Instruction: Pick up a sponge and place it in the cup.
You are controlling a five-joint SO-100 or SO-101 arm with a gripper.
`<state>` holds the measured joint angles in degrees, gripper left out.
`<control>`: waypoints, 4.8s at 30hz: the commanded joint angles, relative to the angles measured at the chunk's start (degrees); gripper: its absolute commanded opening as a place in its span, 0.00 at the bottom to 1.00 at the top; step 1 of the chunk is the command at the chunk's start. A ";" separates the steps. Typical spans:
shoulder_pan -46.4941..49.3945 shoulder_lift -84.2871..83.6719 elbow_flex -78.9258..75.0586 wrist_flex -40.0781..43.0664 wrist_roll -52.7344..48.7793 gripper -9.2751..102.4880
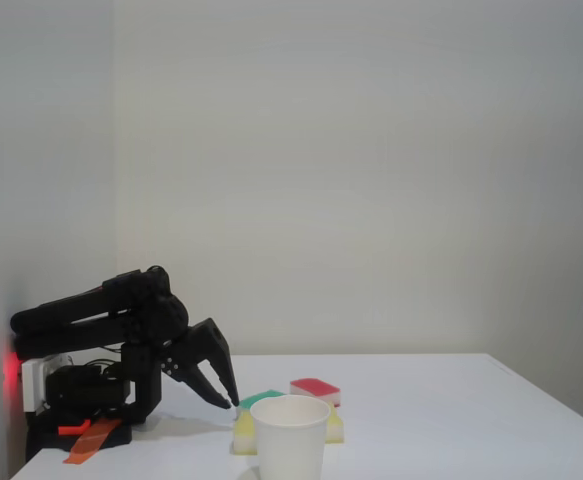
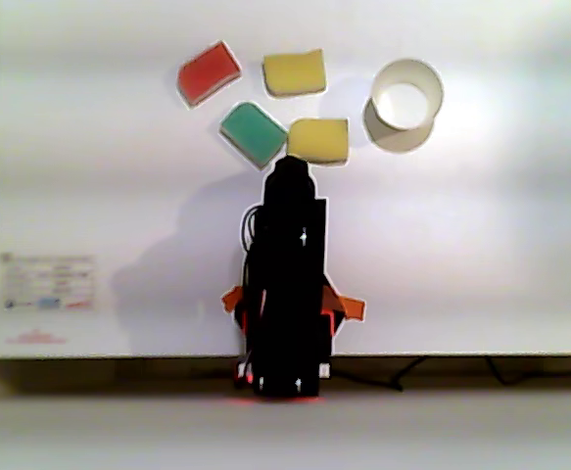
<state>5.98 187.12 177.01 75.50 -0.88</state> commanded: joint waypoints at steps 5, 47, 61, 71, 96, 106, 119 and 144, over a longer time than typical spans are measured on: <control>0.62 0.00 0.09 3.60 -0.62 0.13; 7.56 -61.17 -43.24 -14.59 -1.05 0.26; 13.45 -73.21 -44.38 -24.35 -7.91 0.30; 15.56 -81.74 -46.41 -27.16 -15.38 0.30; 11.34 -77.96 -58.89 -5.71 -11.60 0.08; 12.66 -75.06 -75.06 12.30 -9.76 0.08; 26.63 -78.49 -79.63 10.99 -13.97 0.08; 28.83 -82.35 -81.04 2.20 -9.23 0.08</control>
<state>34.80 102.66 96.77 78.57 -10.37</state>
